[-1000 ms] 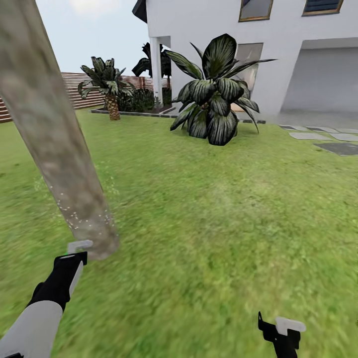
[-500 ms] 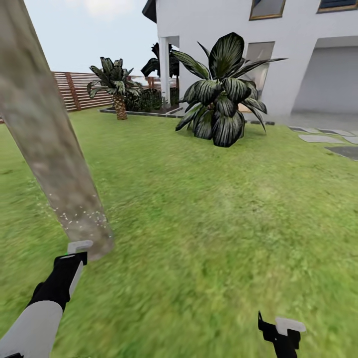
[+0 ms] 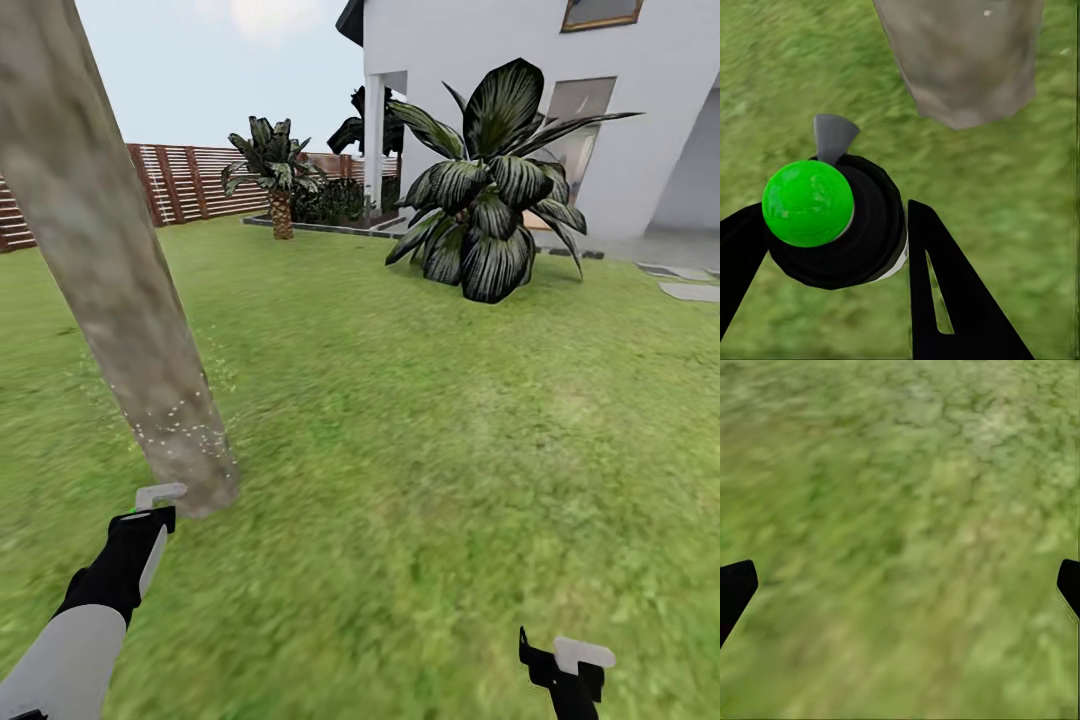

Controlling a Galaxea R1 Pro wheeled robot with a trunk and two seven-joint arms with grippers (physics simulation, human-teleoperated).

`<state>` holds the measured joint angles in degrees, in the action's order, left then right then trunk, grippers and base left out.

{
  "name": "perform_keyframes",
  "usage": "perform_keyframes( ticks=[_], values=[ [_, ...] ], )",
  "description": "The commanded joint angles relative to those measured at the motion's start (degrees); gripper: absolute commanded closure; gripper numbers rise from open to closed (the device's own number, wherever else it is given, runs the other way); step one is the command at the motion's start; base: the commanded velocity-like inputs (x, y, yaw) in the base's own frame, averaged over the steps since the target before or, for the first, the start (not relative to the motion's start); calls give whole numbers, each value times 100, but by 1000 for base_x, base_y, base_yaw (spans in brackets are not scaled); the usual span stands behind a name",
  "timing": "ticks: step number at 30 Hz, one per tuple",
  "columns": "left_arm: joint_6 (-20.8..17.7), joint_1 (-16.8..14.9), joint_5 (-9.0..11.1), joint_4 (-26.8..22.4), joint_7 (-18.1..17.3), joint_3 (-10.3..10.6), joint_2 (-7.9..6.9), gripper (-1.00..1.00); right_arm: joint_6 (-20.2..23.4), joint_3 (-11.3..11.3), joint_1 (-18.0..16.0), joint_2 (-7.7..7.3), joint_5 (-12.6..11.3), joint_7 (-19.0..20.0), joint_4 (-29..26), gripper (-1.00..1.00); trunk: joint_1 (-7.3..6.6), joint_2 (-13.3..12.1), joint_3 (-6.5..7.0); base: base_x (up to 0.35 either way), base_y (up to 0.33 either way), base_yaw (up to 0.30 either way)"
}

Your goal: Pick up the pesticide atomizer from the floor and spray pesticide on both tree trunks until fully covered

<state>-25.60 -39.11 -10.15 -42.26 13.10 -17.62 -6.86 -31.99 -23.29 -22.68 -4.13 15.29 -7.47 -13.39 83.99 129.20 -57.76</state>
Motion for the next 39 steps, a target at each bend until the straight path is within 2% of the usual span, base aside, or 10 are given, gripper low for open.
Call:
perform_keyframes(
  ticks=[1,6,12,20,25,27,35,39],
  values=[
    [-3,0,-4,-1,-6,2,0,100,0,0,0,0,0,0,-3,-100,0,0,0,124,-253,19],
    [-21,0,-5,-1,-33,5,6,100,0,0,0,0,0,0,2,-100,0,0,0,89,-260,22],
    [-54,0,-16,6,-49,-12,-37,100,0,0,0,0,-2,0,-2,-100,0,0,0,-16,-253,239],
    [-112,0,-4,422,-91,12,-4,100,0,-9,0,-17,-9,0,-6,-100,0,0,0,-1,-26,123],
    [-550,0,-15,601,-326,37,39,100,0,-9,0,-26,-9,0,-6,-100,0,0,0,146,0,2],
    [-584,0,-23,607,-369,32,38,100,-1,-9,0,-26,-9,0,-2,-100,0,0,0,312,7,0],
    [-493,0,-9,512,-318,-33,30,100,0,-9,0,-32,-9,-9,0,-100,0,0,0,334,89,0],
    [-170,0,-9,499,-311,-46,14,100,0,-9,0,-32,-9,-9,0,-100,0,0,0,302,101,17]
  ],
)
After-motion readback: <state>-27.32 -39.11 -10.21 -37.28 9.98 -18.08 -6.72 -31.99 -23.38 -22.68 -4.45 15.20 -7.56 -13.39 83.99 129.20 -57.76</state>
